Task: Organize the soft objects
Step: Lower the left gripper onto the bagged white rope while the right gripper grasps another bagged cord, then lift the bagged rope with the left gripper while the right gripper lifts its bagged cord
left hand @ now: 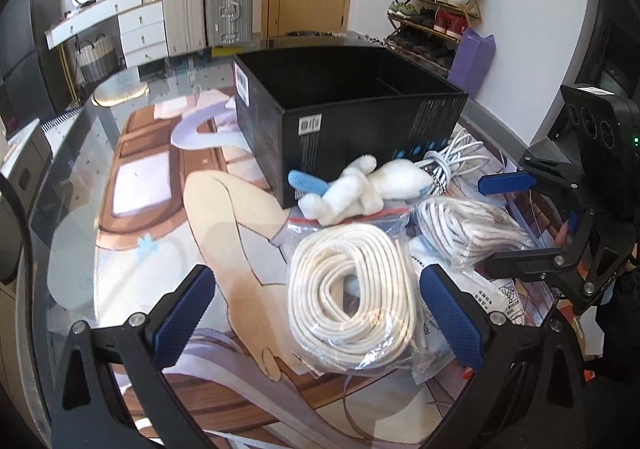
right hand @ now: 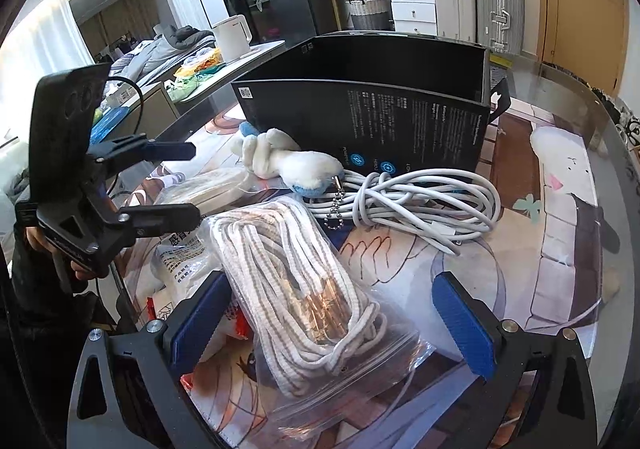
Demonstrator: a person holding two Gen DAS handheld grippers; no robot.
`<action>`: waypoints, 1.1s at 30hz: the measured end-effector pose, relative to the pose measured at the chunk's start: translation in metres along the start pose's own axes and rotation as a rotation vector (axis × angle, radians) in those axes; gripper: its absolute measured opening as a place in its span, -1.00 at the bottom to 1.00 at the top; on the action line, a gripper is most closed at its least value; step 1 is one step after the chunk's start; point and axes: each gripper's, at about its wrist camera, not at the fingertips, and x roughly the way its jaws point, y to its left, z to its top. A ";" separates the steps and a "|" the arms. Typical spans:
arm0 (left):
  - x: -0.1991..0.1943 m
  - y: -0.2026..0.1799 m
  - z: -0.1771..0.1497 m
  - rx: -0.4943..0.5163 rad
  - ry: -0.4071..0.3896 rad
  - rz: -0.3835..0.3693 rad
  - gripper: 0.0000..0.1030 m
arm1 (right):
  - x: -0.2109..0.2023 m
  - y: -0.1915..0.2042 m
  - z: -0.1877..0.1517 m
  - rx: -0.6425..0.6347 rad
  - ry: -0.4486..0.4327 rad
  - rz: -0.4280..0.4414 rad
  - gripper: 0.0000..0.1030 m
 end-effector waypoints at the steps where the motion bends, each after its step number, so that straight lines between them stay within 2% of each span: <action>1: 0.001 0.000 -0.001 -0.003 0.011 -0.008 0.98 | 0.000 0.000 0.000 -0.001 -0.002 0.007 0.99; 4: 0.004 0.001 -0.002 -0.009 0.030 -0.022 0.94 | 0.000 0.004 -0.001 -0.014 -0.004 0.018 0.96; 5: 0.005 0.001 -0.002 -0.011 0.037 -0.032 0.86 | 0.000 0.005 -0.002 -0.022 -0.003 0.021 0.91; 8: 0.004 0.000 -0.002 -0.009 0.037 -0.035 0.82 | 0.000 0.008 -0.001 -0.039 -0.004 0.033 0.79; 14: 0.000 -0.001 -0.002 -0.014 0.030 -0.068 0.52 | -0.002 0.010 -0.002 -0.049 -0.005 0.045 0.69; 17: 0.000 -0.001 -0.002 -0.013 0.027 -0.069 0.45 | -0.001 0.014 -0.002 -0.057 -0.004 0.048 0.68; 18: 0.000 -0.001 -0.001 -0.013 0.025 -0.071 0.34 | -0.001 0.016 -0.003 -0.060 -0.004 0.048 0.65; 20: -0.001 -0.002 -0.001 -0.014 0.021 -0.089 0.18 | -0.001 0.016 -0.003 -0.065 -0.005 0.052 0.55; 26: -0.004 -0.005 -0.001 0.000 0.004 -0.090 -0.11 | -0.002 0.020 -0.004 -0.081 -0.005 0.072 0.34; 30: -0.005 -0.005 -0.001 -0.001 -0.002 -0.097 -0.22 | -0.004 0.022 -0.005 -0.102 -0.002 0.088 0.15; 32: -0.006 -0.005 -0.001 0.004 -0.003 -0.097 -0.24 | -0.006 0.025 -0.005 -0.117 -0.002 0.093 -0.03; 33: -0.006 -0.006 -0.001 0.008 -0.003 -0.097 -0.25 | -0.007 0.025 -0.005 -0.122 -0.004 0.091 -0.04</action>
